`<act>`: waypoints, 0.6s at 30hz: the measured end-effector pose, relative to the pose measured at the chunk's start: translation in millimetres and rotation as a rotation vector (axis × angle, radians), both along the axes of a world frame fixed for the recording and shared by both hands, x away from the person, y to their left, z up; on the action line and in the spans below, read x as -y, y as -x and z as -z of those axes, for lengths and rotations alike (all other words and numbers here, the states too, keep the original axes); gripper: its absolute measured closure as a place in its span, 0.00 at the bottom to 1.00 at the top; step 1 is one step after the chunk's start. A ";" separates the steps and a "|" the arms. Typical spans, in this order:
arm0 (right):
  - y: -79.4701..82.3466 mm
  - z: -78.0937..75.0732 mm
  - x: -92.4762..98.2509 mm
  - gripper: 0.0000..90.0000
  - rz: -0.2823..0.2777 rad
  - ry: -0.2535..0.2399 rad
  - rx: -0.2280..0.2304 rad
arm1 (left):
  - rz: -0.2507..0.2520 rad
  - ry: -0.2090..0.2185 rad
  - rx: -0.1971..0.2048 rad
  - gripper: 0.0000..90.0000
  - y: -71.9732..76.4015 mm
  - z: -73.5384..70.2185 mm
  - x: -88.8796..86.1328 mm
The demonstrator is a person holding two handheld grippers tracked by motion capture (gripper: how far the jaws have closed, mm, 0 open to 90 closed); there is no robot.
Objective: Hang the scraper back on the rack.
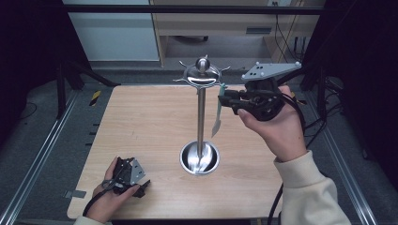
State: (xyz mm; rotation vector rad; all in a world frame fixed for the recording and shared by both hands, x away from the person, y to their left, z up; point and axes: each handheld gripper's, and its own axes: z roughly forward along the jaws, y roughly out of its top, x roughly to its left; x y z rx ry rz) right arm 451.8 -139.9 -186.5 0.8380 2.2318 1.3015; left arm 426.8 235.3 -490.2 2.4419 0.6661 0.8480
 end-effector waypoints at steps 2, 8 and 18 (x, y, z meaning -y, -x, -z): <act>-0.2 0.8 0.3 0.83 -0.001 -0.006 0.001 | -0.001 0.000 0.001 0.03 0.0 0.1 0.0; 0.8 1.3 1.9 0.82 -0.001 -0.010 0.000 | -0.002 0.001 0.002 0.03 -0.4 0.2 -0.5; 1.5 2.2 6.6 0.77 -0.011 -0.029 -0.005 | -0.003 0.017 0.018 0.04 -0.1 -2.0 1.3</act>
